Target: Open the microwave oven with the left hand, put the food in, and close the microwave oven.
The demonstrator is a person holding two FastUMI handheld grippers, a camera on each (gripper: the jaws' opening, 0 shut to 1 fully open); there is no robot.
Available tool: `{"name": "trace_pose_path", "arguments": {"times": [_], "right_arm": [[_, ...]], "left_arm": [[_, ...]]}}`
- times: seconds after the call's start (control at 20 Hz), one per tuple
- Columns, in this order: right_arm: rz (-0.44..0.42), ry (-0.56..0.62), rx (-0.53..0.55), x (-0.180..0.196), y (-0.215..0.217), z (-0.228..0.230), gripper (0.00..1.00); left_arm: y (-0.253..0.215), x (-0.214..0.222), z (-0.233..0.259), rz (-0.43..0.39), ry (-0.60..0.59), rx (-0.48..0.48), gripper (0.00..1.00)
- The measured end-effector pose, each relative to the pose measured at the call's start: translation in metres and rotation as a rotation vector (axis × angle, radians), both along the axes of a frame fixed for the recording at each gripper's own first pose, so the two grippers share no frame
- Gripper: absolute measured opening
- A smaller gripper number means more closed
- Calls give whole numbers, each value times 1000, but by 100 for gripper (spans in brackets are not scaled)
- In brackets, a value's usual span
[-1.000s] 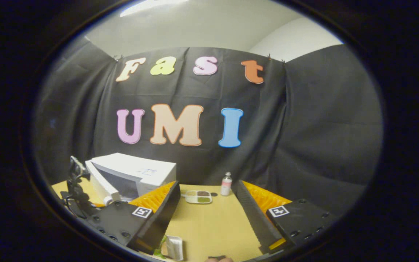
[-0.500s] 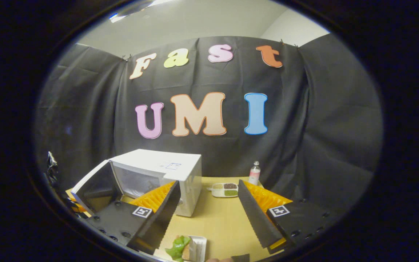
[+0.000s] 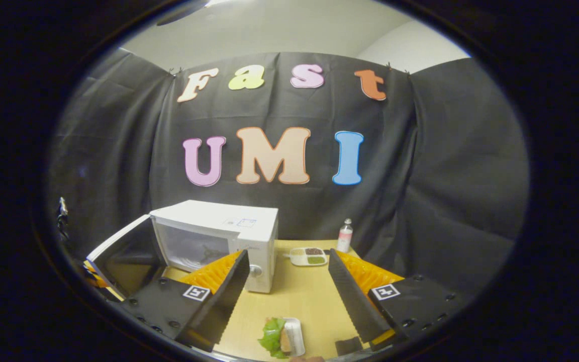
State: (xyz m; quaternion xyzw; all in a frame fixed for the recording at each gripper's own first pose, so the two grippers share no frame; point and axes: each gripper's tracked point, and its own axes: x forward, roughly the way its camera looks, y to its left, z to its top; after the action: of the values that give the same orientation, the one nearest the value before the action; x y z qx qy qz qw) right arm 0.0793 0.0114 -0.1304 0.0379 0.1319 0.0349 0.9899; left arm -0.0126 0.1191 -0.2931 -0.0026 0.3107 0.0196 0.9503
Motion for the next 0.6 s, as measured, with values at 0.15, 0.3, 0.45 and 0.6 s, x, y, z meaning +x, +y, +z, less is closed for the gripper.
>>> {"name": "trace_pose_path", "arguments": {"times": [0.15,0.3,0.45,0.6], "right_arm": [[-27,58,0,-10,1,-25,97],[-20,113,-23,-15,10,-51,97],[3,144,-65,-20,14,-70,97],[13,192,-84,-27,12,-94,97]], "left_arm": [[-1,1,0,-20,-11,-10,6],[0,-1,-10,9,44,-56,11],[2,-2,-8,28,49,-58,39],[9,-3,-5,38,19,-17,56]]}}
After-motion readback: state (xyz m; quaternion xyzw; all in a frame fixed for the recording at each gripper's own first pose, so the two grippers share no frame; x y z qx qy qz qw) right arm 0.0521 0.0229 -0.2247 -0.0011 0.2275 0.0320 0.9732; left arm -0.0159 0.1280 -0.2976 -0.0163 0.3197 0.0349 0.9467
